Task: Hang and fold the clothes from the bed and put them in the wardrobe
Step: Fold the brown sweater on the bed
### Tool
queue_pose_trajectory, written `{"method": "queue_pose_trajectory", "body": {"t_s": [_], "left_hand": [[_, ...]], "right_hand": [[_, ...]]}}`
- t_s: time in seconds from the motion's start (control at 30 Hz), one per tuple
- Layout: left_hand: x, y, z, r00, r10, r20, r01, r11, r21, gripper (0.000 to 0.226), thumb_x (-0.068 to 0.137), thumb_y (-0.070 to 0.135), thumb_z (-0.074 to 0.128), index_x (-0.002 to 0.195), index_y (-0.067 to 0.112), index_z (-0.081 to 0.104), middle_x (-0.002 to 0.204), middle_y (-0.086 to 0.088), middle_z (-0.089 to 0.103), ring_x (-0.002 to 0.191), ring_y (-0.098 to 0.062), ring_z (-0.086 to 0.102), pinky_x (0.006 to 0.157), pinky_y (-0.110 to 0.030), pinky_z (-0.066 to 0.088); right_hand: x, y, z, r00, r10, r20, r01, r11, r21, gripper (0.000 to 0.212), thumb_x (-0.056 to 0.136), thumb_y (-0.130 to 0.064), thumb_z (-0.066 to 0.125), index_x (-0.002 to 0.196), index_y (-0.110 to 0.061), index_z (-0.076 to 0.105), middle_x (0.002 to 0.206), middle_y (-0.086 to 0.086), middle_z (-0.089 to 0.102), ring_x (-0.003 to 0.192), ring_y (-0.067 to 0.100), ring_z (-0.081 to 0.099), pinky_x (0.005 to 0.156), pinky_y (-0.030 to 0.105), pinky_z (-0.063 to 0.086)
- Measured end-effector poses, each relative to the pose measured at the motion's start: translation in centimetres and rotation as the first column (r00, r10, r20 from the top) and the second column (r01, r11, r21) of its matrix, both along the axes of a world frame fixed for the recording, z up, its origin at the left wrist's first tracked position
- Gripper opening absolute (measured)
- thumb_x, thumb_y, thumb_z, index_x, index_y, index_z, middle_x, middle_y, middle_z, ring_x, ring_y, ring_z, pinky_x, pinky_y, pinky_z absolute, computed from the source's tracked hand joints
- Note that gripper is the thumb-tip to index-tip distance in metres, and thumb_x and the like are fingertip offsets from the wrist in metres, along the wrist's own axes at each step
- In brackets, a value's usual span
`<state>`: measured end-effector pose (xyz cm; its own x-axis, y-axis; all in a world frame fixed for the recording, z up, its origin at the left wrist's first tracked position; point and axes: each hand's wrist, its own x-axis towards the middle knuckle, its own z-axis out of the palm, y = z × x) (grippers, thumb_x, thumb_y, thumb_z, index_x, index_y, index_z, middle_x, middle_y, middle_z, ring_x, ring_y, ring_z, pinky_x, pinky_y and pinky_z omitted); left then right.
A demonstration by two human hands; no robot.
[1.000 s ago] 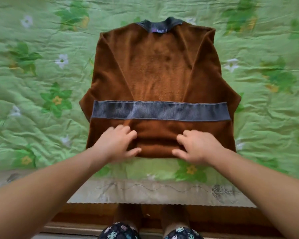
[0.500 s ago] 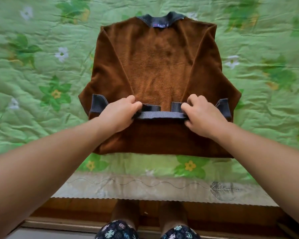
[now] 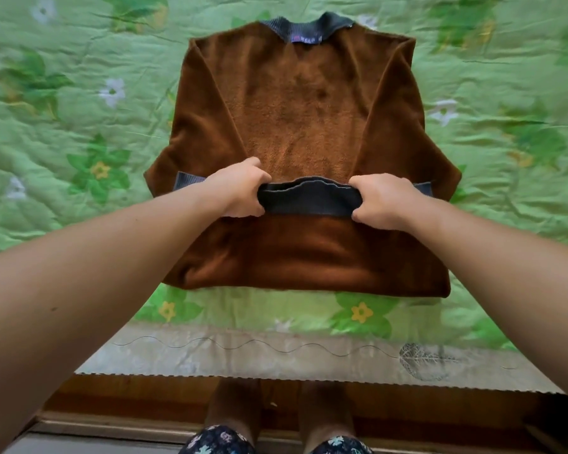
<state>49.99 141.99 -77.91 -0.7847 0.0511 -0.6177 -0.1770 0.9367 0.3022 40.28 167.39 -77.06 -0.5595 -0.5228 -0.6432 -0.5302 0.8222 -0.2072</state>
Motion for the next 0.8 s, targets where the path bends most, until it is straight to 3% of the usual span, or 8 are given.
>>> {"method": "queue_pose_trajectory", "body": {"t_s": [0.07,0.17,0.33,0.4,0.5,0.63,0.8], "left_hand": [[0.0,-0.4,-0.2,1.0,-0.017,0.0,0.017,0.999,0.036,0.027,0.086,0.024,0.073,0.105,0.035,0.056,0.1,0.008,0.056,0.096,-0.017,0.058,0.073,-0.032,0.05],[0.4,-1.5,0.0,0.998,0.061,-0.036,-0.057,0.995,0.087,0.033,0.084,0.023,0.078,0.094,0.039,0.05,0.091,0.015,0.057,0.089,-0.014,0.057,0.071,-0.029,0.044],[0.3,-1.6,0.2,0.991,-0.005,-0.136,0.022,0.992,0.123,0.028,0.087,0.024,0.074,0.114,0.027,0.069,0.092,0.015,0.054,0.091,-0.011,0.057,0.077,-0.028,0.047],[0.4,-1.9,-0.2,0.991,-0.042,-0.123,0.053,0.995,0.084,0.023,0.093,0.027,0.069,0.116,0.027,0.065,0.09,0.016,0.046,0.092,-0.013,0.057,0.075,-0.026,0.042],[0.4,-2.4,-0.6,0.981,-0.163,-0.105,0.159,0.986,-0.041,0.023,0.103,0.03,0.052,0.126,0.031,0.049,0.102,0.009,0.051,0.085,-0.012,0.053,0.068,-0.029,0.046],[-2.3,-4.3,1.0,0.953,-0.261,-0.155,0.24,0.96,-0.144,0.008,0.104,0.031,0.044,0.111,0.033,0.04,0.101,0.008,0.059,0.084,-0.018,0.061,0.059,-0.034,0.046],[-10.6,-7.6,3.5,0.92,-0.322,-0.224,0.26,0.928,-0.266,0.021,0.103,0.035,0.048,0.121,0.028,0.041,0.104,-0.001,0.061,0.094,-0.031,0.065,0.059,-0.034,0.042]], "right_hand": [[-0.3,0.9,-0.4,0.998,-0.053,0.042,0.055,0.998,-0.039,0.021,0.085,-0.026,0.065,0.097,-0.034,0.05,0.092,-0.005,0.056,0.084,0.022,0.054,0.075,0.037,0.047],[-1.2,1.8,-0.6,0.993,-0.104,0.06,0.107,0.993,-0.04,0.018,0.087,-0.026,0.07,0.092,-0.033,0.054,0.09,-0.003,0.059,0.081,0.02,0.055,0.071,0.032,0.043],[-2.1,1.9,-0.3,0.998,-0.037,0.059,0.039,0.999,-0.037,0.021,0.088,-0.034,0.071,0.083,-0.034,0.05,0.081,-0.01,0.053,0.083,0.018,0.053,0.07,0.032,0.041],[-2.1,2.1,-0.3,1.0,0.024,0.019,-0.024,0.999,-0.043,0.024,0.093,-0.031,0.064,0.082,-0.034,0.043,0.081,-0.01,0.05,0.078,0.018,0.051,0.061,0.03,0.037],[-2.7,2.2,0.2,0.985,0.143,-0.099,-0.147,0.988,-0.041,0.023,0.101,-0.026,0.052,0.088,-0.032,0.034,0.083,-0.006,0.052,0.069,0.018,0.046,0.049,0.029,0.028],[-5.8,1.1,1.9,0.97,0.174,-0.167,-0.191,0.977,-0.092,0.022,0.104,-0.028,0.044,0.088,-0.029,0.03,0.082,-0.003,0.051,0.073,0.026,0.058,0.056,0.038,0.04],[-13.2,-2.1,4.1,0.93,0.258,-0.261,-0.28,0.959,-0.051,0.017,0.103,-0.03,0.044,0.094,-0.026,0.029,0.096,0.004,0.059,0.089,0.034,0.063,0.061,0.038,0.042]]}}
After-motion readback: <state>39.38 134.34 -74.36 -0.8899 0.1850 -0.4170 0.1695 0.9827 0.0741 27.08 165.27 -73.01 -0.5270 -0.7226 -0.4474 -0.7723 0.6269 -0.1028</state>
